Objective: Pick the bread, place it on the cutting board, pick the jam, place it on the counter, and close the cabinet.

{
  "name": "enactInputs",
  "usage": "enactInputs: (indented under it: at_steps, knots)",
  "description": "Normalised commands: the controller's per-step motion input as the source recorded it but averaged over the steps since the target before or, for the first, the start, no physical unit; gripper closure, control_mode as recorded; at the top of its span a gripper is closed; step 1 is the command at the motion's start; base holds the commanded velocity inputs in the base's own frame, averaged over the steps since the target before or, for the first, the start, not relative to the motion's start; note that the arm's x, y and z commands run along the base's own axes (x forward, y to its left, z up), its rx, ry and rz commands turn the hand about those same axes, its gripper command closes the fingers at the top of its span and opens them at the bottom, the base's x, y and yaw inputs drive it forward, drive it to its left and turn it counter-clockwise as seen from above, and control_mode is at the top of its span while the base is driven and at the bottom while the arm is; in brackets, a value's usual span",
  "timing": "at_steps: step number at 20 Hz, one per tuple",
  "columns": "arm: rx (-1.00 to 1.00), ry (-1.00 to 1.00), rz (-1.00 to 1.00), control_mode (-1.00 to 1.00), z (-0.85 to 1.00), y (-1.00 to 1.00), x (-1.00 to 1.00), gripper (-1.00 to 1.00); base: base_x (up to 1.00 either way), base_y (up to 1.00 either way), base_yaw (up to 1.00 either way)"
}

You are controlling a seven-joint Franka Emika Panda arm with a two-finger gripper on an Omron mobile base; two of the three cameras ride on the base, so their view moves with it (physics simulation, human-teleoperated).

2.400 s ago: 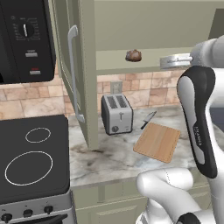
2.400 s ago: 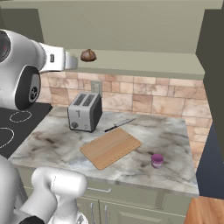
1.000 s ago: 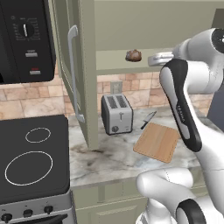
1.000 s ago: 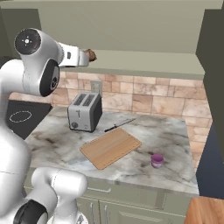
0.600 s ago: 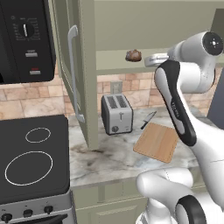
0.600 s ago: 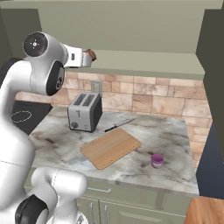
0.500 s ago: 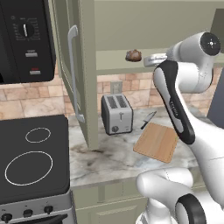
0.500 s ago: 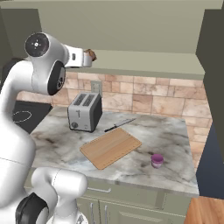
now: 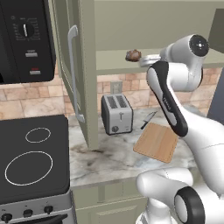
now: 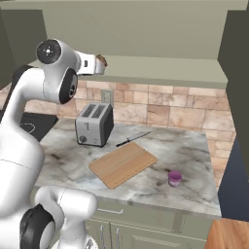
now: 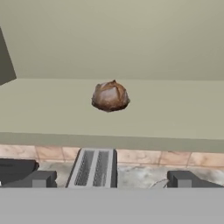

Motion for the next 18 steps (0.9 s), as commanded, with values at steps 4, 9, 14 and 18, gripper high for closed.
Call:
enactInputs:
  at_steps: [4,9,14,18]
  knots:
    - [0.0,0.0,0.0,-1.0,-0.09,0.01,0.32,-1.0,0.0,0.0,0.0]
    - [0.0,0.0,0.0,-1.0,-0.02,0.0,0.36,-1.0,0.0,0.0,0.0]
    - [0.0,0.0,0.0,-1.0,0.0,0.0,0.36,-1.0,0.0,0.0,0.0]
    - [0.0,0.0,0.0,-1.0,0.0,0.0,0.39,-1.0,0.0,0.0,0.0]
